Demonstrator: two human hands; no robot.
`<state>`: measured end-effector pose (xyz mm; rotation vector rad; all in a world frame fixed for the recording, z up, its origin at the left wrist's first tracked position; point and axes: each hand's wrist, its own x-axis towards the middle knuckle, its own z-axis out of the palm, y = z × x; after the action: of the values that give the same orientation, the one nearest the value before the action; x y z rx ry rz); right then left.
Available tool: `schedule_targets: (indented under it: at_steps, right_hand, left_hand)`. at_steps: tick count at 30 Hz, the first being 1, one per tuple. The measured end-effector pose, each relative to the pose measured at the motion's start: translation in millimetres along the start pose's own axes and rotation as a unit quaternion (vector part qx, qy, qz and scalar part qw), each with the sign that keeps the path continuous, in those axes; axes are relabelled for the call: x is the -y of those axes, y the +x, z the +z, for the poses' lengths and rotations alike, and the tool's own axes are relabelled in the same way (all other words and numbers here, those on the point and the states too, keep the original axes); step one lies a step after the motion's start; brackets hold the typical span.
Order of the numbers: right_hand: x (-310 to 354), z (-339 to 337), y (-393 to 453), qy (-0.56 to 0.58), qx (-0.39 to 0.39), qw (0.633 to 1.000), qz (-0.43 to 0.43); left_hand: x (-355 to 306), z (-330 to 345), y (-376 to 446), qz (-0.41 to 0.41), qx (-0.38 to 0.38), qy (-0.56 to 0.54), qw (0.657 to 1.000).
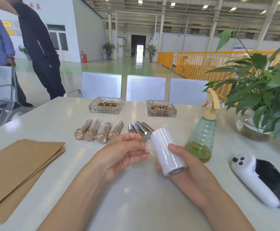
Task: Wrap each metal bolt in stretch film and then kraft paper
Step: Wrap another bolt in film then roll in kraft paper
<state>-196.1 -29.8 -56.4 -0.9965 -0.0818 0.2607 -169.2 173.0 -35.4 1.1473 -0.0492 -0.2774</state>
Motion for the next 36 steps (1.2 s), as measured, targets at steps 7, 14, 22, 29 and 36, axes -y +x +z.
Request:
schedule_targets:
  at_steps: [7,14,22,29,36]
  right_hand:
    - [5,-9,2,0.083,-0.015,0.996,0.001]
    - [8,-12,4,0.159,-0.026,0.987,0.017]
    - [9,-14,1,0.12,-0.056,0.991,-0.01]
    - [11,-12,2,0.125,-0.12,0.984,-0.051]
    - [9,-6,5,0.054,-0.129,0.987,-0.073]
  left_hand:
    - [-1,-4,-1,0.033,-0.025,0.082,0.996]
    - [-10,-13,-2,0.049,-0.041,0.065,0.996]
    - [-20,-30,-5,0.035,-0.027,0.152,0.987]
    - [-26,-43,-5,-0.014,0.026,0.291,0.956]
    - [-56,-41,-10,0.032,0.004,0.48,0.877]
